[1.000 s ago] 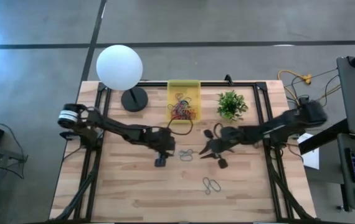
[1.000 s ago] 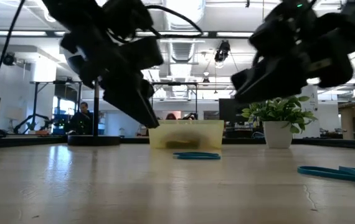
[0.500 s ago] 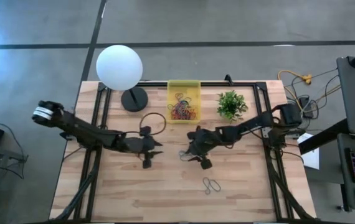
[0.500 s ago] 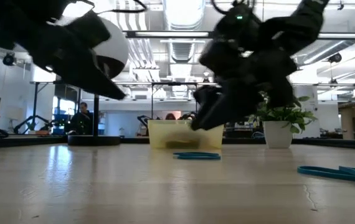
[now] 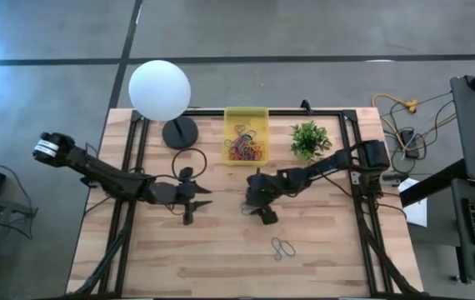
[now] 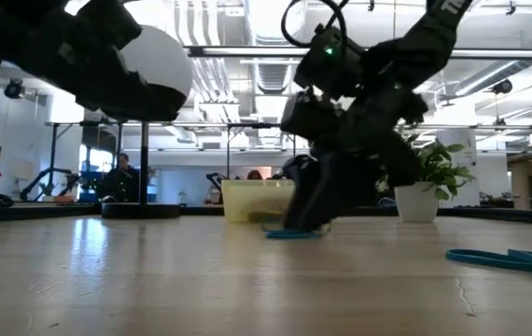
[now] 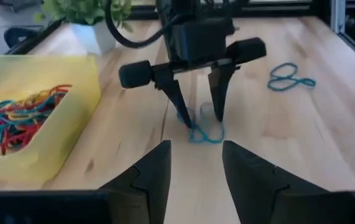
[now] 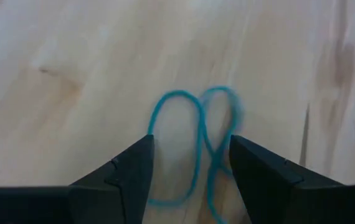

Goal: Pick and place rubber bands into bin
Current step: Put the blue rubber band into the yellow bin

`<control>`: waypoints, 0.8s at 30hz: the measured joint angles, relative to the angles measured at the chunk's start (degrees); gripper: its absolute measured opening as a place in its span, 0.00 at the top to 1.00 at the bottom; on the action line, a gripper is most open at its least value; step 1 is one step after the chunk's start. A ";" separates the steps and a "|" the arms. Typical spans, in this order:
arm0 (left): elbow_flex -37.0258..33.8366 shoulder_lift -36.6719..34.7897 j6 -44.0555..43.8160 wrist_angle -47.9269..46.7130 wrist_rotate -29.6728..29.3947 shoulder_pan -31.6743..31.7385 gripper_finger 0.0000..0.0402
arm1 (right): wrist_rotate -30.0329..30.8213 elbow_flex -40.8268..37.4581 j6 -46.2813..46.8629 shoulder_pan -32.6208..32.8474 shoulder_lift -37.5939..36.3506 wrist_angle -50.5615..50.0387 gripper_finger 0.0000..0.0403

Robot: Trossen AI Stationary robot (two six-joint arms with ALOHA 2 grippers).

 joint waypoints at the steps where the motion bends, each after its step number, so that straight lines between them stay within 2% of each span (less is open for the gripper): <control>1: -0.08 0.05 0.04 0.00 -0.01 -0.03 0.68 | 0.24 0.73 -0.03 0.02 0.70 0.21 0.51; 7: -0.58 0.48 0.05 0.78 -0.31 -0.17 0.68 | 1.23 2.30 0.30 0.02 1.00 -2.83 0.52; 12: -0.86 0.43 0.40 2.59 -0.75 -0.22 0.68 | 2.52 1.67 0.83 0.06 0.10 -5.30 0.58; 24: -1.04 0.37 1.56 4.07 -1.15 -0.24 0.68 | 2.79 1.58 1.06 0.02 0.07 -6.69 0.89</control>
